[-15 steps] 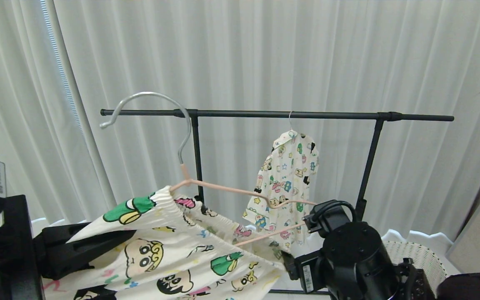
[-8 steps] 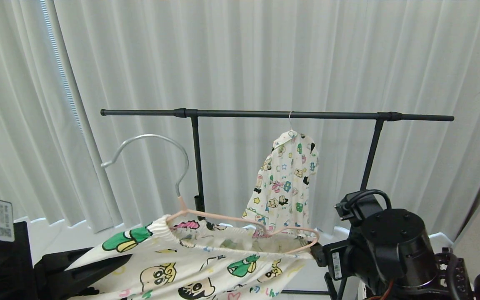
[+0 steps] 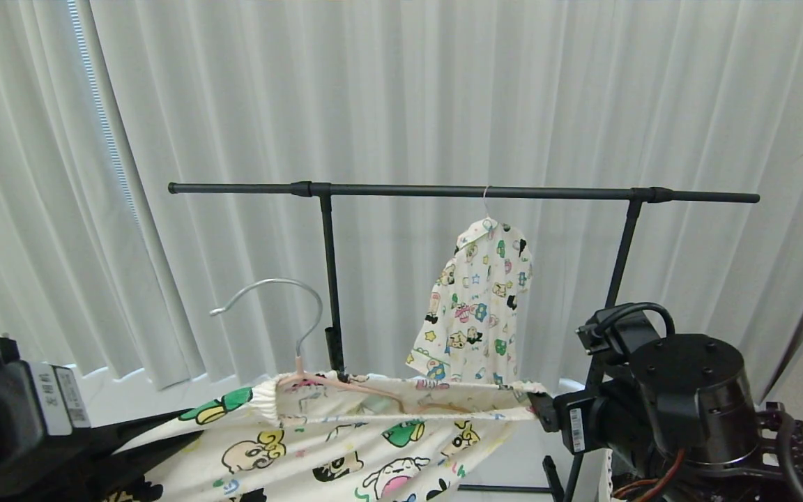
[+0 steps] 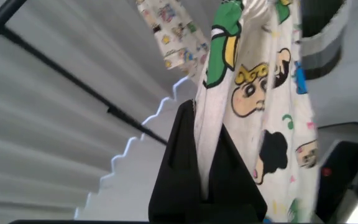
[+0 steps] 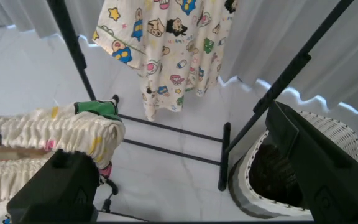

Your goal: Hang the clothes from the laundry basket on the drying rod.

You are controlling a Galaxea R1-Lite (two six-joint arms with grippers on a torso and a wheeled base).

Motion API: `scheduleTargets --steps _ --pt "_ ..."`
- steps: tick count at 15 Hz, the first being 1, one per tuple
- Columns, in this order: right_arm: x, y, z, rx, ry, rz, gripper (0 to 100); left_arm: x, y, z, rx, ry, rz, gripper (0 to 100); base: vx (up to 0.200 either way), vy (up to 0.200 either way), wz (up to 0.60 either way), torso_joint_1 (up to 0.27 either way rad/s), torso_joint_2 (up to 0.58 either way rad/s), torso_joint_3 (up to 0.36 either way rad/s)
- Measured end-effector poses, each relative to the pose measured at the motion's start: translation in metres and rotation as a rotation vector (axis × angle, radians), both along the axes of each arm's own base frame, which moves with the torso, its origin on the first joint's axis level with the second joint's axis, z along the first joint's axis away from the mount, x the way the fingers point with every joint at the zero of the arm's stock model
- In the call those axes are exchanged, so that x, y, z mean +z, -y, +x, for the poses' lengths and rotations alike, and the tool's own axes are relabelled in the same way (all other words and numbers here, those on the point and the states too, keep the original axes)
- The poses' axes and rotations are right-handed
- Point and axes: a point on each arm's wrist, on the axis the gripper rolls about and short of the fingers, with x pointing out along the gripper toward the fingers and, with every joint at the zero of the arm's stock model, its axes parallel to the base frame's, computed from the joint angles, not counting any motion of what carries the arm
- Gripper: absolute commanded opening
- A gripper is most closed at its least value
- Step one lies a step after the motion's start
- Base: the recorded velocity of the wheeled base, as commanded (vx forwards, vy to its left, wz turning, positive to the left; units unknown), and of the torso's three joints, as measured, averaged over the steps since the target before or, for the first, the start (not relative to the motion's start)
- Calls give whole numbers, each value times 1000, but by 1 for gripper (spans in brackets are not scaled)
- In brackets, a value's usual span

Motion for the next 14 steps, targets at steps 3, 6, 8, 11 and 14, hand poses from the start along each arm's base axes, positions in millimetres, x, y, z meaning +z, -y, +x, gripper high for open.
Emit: scheduleTargets --steps 3,6,8,11,14 --pt "8 -6 -8 59 31 -6 100 -2 4 12 85 -4 78 0 0 0 0 0 0 0" --pt "16 -25 -36 198 53 18 100 1 8 23 156 -10 107 0 0 0 0 0 0 0" --pt "17 -42 -67 337 53 29 100 1 11 26 172 -34 84 0 0 0 0 0 0 0" --pt "17 -59 -109 578 40 36 100 1 18 24 154 -78 8 0 0 0 0 0 0 0" --pt "18 -60 -109 681 73 -33 100 2 30 8 7 -132 -94 0 0 0 0 0 0 0"
